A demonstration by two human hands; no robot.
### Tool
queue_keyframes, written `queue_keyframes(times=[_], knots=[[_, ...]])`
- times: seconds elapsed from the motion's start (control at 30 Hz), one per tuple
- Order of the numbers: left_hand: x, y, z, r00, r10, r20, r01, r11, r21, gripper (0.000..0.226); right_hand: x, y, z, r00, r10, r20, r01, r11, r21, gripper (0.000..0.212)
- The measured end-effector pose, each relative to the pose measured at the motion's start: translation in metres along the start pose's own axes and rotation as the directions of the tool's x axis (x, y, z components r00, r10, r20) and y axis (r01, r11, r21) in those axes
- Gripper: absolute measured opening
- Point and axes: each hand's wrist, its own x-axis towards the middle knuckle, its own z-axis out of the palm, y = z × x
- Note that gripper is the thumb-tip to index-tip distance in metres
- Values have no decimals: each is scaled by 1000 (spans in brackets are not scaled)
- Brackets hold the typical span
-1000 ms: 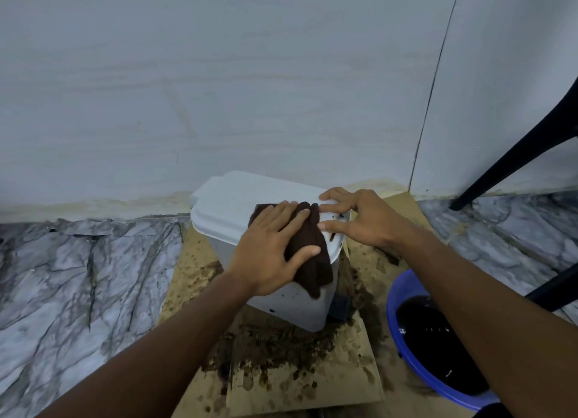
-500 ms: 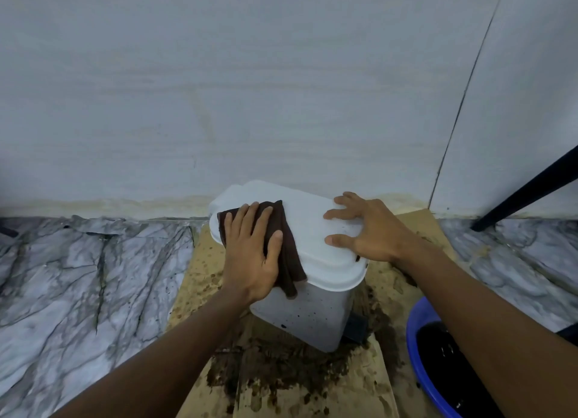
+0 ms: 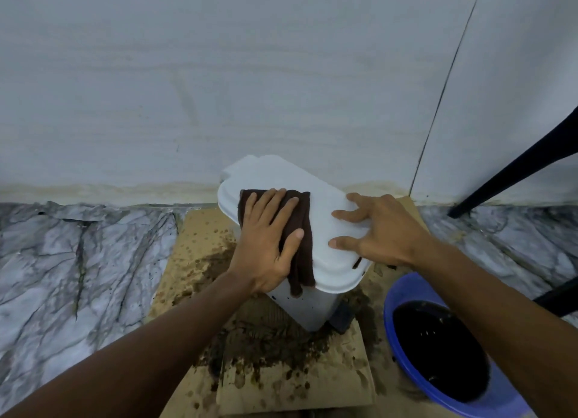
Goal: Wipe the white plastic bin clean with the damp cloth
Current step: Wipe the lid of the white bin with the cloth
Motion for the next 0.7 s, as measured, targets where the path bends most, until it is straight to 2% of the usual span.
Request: queue_keyframes(times=[0.13,0.27,0.37,0.5,0.7], knots=[[2,0,-4,998,28,48,-28,1000,1,63,-10,-3,0,999,30,-12,-30,999,-10,77],[6,-16,-12,988,-126,84,129,991,-29,66,5,-19,7,999,29,16,-30,996,78,76],[16,-29,-16,973,-188,131,197,979,-57,68,18,-22,10,999,39,12,-41,989,141,77],[45,-47,-15,947,-277,161,280,960,-1,67,26,-15,9,998,60,2,-58,974,219,84],[91,-72,-17,941,-277,196,291,955,-48,58,38,-24,13,992,111,-60,-86,941,327,84]])
